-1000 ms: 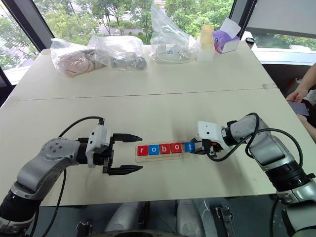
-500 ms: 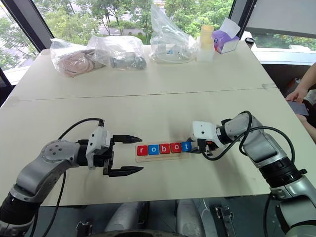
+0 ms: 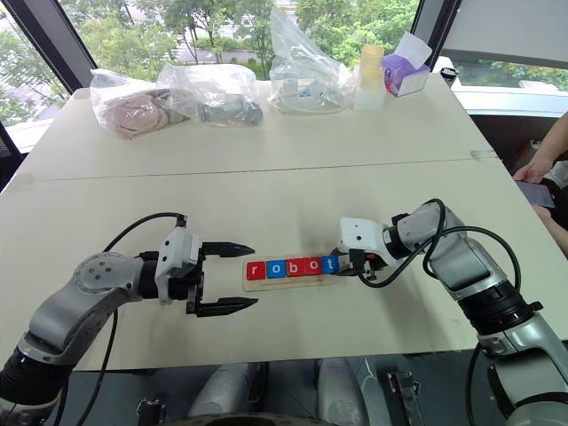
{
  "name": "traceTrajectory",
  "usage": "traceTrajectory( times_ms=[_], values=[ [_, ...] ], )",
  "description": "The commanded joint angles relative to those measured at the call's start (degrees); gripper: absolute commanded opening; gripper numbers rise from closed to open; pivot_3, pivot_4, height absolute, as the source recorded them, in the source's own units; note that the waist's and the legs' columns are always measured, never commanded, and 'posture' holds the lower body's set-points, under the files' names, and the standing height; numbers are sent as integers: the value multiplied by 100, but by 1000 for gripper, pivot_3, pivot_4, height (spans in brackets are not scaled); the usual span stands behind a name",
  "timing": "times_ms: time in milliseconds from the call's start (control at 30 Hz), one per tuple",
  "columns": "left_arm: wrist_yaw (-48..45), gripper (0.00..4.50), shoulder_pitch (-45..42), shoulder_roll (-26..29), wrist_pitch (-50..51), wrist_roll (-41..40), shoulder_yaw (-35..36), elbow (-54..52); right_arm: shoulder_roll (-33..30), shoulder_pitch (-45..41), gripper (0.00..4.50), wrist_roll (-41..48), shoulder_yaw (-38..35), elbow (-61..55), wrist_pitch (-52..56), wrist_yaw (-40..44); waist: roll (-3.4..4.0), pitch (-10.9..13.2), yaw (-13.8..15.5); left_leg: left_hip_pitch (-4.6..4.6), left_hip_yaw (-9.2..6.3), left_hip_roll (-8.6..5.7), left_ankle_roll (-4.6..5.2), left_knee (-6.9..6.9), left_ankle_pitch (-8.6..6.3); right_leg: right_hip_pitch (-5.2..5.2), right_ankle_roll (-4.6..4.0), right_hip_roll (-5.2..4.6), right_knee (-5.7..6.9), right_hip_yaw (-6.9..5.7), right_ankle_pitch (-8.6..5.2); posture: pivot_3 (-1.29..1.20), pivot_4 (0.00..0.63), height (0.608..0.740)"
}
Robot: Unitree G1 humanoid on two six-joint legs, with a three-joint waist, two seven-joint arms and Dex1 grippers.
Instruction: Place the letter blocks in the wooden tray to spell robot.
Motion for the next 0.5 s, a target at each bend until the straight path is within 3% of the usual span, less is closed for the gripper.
traceTrajectory(
  times_ms=[33,267,467,500],
  values=[
    [21,4500,14,4,-51,-81,150,-232,34,-102,1100,-14,52,-176,15,41,0,0,-1,0,0,0,0,0,0,0,0,0,0,0,0,0,150,740],
    [35,4500,13,1,-58,-71,149,-232,34,-137,1100,14,100,-214,136,81,0,0,4,0,0,0,0,0,0,0,0,0,0,0,0,0,150,740],
    [27,4500,8,-3,-80,-63,150,-216,30,-171,4190,27,90,-254,222,77,0,0,3,0,0,0,0,0,0,0,0,0,0,0,0,0,150,740],
    [25,4500,7,-3,-82,-63,150,-214,23,-175,4473,30,85,-273,243,78,0,0,3,0,0,0,0,0,0,0,0,0,0,0,0,0,150,740]
  ],
)
